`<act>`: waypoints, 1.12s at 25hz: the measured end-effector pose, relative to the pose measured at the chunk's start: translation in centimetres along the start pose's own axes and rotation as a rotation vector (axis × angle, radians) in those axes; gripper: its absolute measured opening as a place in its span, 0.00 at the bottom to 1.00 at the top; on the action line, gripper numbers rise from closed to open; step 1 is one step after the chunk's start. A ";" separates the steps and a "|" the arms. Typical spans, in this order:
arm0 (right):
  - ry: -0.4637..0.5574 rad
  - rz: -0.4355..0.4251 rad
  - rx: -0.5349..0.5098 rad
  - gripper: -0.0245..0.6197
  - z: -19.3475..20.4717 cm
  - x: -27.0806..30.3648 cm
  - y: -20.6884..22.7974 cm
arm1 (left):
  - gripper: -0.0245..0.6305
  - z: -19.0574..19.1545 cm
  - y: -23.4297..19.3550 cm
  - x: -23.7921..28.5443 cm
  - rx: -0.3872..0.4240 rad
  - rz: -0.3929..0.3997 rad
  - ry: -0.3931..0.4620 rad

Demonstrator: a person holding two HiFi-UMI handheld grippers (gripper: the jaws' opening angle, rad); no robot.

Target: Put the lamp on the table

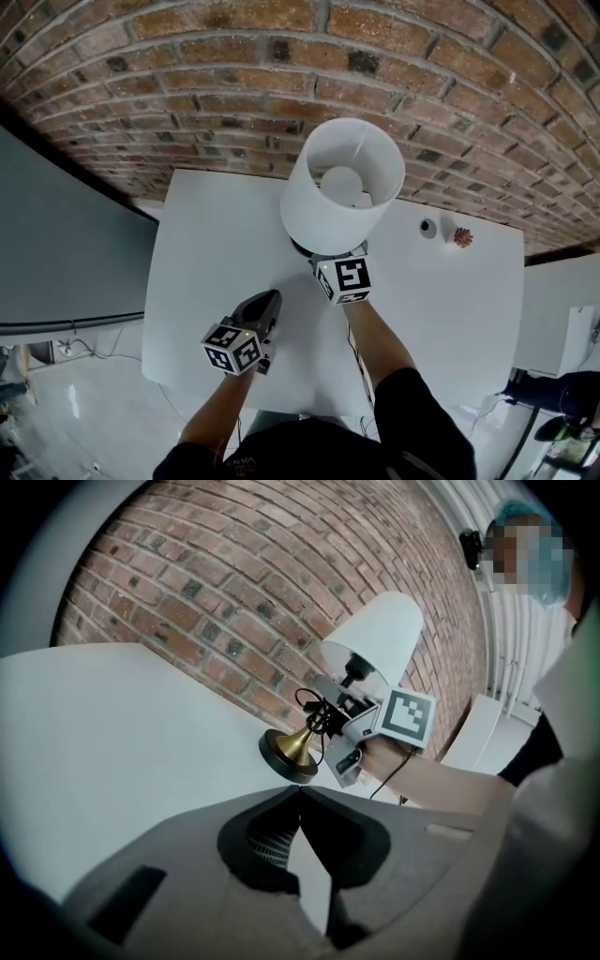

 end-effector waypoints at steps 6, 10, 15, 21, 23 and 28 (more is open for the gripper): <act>-0.049 -0.005 0.005 0.39 -0.1 -2.8 -0.8 | 0.04 0.4 0.8 -0.8 0.011 -0.005 0.016; -0.077 -0.016 0.024 0.40 -0.2 -5.1 -1.9 | 0.04 0.8 1.6 -1.8 0.016 -0.007 0.027; -0.106 -0.042 0.044 0.39 -0.9 -8.4 -3.7 | 0.04 1.2 3.1 -3.3 0.018 -0.003 0.052; -0.113 -0.058 0.059 0.39 -2.4 -12.9 -6.3 | 0.04 2.3 5.5 -5.5 0.041 0.012 0.074; -0.109 -0.051 0.064 0.39 -2.9 -14.5 -7.0 | 0.04 2.9 6.2 -6.4 0.049 0.015 0.078; -0.095 -0.036 0.036 0.32 -4.4 -18.6 -8.8 | 0.04 4.8 8.1 -8.5 0.066 0.007 0.088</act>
Point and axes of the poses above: the fingertips, and each gripper's own axes: x forward along the fingers, y to its right, z out of its underside, the point moved 10 cm from there along -x, backward along the fingers, and after that the axes turned 11 degrees about -z, right-handed, at the moved point
